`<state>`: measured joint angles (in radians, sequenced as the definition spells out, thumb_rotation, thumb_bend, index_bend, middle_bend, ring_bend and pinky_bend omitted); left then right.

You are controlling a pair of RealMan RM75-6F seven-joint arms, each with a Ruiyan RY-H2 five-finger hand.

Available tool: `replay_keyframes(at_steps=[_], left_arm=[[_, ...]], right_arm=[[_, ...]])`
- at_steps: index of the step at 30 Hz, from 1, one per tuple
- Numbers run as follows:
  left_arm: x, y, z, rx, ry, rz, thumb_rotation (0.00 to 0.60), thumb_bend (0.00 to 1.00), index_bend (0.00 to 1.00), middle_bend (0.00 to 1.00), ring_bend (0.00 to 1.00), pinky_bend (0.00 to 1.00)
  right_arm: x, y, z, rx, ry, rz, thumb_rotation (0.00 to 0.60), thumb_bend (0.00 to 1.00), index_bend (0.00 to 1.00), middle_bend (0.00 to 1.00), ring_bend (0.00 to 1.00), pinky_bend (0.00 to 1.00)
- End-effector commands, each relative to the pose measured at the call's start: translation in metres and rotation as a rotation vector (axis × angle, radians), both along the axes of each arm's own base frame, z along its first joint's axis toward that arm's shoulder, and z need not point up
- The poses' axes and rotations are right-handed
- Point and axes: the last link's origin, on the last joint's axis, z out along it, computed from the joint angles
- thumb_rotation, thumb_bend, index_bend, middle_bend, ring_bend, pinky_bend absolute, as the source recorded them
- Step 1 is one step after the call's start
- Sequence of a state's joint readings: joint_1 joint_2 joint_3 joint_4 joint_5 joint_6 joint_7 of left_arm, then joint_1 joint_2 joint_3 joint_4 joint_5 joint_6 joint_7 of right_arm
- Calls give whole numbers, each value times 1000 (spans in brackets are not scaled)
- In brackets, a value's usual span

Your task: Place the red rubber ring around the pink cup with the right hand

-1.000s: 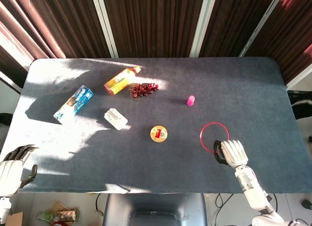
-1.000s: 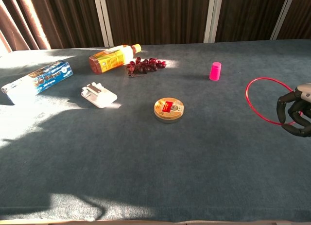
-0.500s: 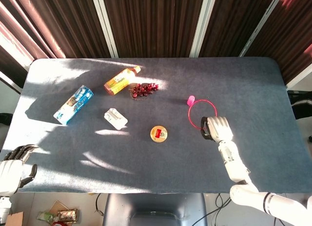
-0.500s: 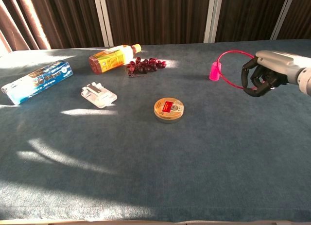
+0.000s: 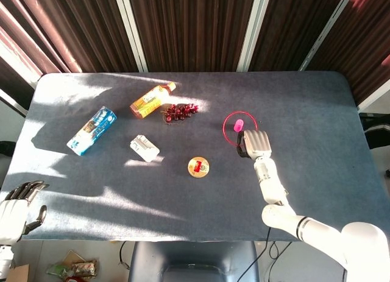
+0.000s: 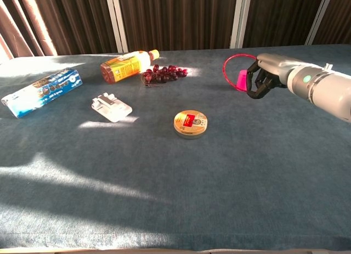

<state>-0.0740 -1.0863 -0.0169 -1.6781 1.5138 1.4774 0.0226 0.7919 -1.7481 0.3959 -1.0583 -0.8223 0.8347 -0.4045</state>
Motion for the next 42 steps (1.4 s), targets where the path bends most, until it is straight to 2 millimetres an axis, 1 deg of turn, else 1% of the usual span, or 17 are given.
replay_keyframes(at_steps=[1, 5, 10, 19, 22, 26, 28, 31, 38, 42], left_arm=[[0, 0, 0, -1, -1, 1, 600, 479, 264, 206, 170, 271], [0, 0, 0, -3, 0, -3, 600, 479, 264, 209, 171, 271], [0, 1, -1, -8, 2, -1, 600, 479, 264, 210, 171, 271], [0, 0, -1, -8, 1, -3, 600, 478, 265, 211, 171, 270], [0, 0, -1, -8, 1, -2, 600, 478, 264, 211, 171, 271], [1, 0, -1, -7, 1, -3, 600, 479, 265, 211, 171, 271], [1, 0, -1, -6, 0, -4, 600, 479, 265, 211, 172, 271], [1, 0, -1, -8, 3, -3, 600, 478, 265, 211, 171, 271], [1, 0, -3, -12, 7, -5, 600, 479, 265, 211, 171, 271], [1, 1, -3, -14, 10, -5, 600, 479, 265, 211, 171, 270]], right_arm=[[6, -14, -12, 1, -55, -38, 600, 513, 753, 920, 1000, 1000], [5, -27, -16, -9, -93, -65, 600, 513, 753, 920, 1000, 1000], [0, -36, -21, 14, -118, -90, 600, 513, 754, 920, 1000, 1000], [-7, -39, -32, 33, -92, -93, 600, 513, 752, 920, 1000, 1000], [-7, -38, -34, 37, -93, -85, 600, 512, 725, 920, 1000, 1000], [-7, -38, -35, 40, -99, -80, 600, 463, 683, 920, 1000, 1000], [-6, -37, -35, 42, -104, -76, 600, 399, 646, 920, 1000, 1000], [-5, -36, -32, 43, -103, -55, 600, 330, 593, 920, 1000, 1000], [-6, -34, -26, 42, -97, -34, 600, 293, 542, 921, 1000, 1000], [0, -27, -19, 35, -102, 23, 600, 270, 507, 920, 1000, 1000]])
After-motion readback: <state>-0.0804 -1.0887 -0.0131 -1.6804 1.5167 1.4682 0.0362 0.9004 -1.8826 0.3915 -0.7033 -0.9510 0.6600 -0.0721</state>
